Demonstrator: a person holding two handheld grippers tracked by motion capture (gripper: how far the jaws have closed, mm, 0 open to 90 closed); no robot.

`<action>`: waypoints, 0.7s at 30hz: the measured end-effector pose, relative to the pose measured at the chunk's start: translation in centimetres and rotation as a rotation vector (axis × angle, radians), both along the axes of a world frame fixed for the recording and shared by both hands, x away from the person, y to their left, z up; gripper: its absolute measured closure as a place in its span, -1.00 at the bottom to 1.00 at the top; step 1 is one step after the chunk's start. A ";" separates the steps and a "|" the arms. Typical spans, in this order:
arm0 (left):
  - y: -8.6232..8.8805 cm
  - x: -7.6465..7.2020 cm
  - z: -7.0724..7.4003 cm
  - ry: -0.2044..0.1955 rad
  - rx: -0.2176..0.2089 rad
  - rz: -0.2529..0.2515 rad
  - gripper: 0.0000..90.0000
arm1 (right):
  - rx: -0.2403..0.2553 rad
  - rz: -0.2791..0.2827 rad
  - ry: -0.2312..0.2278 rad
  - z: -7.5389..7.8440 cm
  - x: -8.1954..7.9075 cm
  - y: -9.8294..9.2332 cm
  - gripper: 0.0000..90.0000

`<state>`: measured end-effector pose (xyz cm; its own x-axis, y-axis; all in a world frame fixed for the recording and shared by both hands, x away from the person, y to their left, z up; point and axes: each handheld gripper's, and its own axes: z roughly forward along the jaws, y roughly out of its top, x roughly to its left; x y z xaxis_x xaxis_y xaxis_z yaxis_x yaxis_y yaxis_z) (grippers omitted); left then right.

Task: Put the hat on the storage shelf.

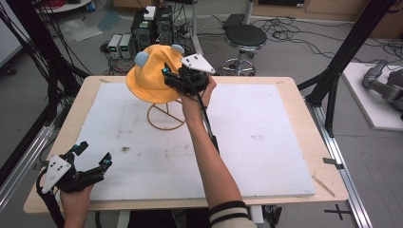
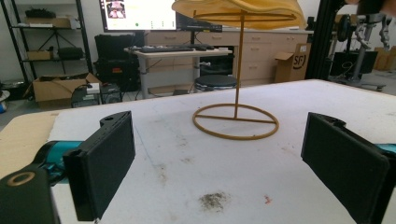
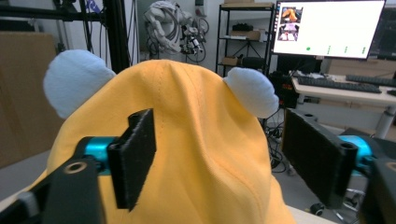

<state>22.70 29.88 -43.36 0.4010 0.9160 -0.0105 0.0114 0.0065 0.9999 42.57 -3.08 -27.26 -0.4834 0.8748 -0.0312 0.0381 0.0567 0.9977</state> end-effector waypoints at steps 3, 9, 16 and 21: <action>0.1 0.0 -0.1 0.003 -0.005 0.005 -0.77 | 0.016 0.021 -0.018 0.4 -0.7 -1.0 -0.56; 0.1 0.0 -0.2 0.007 0.006 0.005 -0.77 | 0.041 0.092 -0.078 1.3 -2.4 -3.6 -0.57; 0.1 0.1 -0.2 0.006 -0.008 0.002 -0.77 | 0.073 0.089 -0.105 1.6 -4.5 -8.8 -0.59; 0.0 0.1 -0.1 0.003 -0.015 0.005 -0.77 | 0.081 0.064 -0.119 1.2 -6.5 -13.1 -0.60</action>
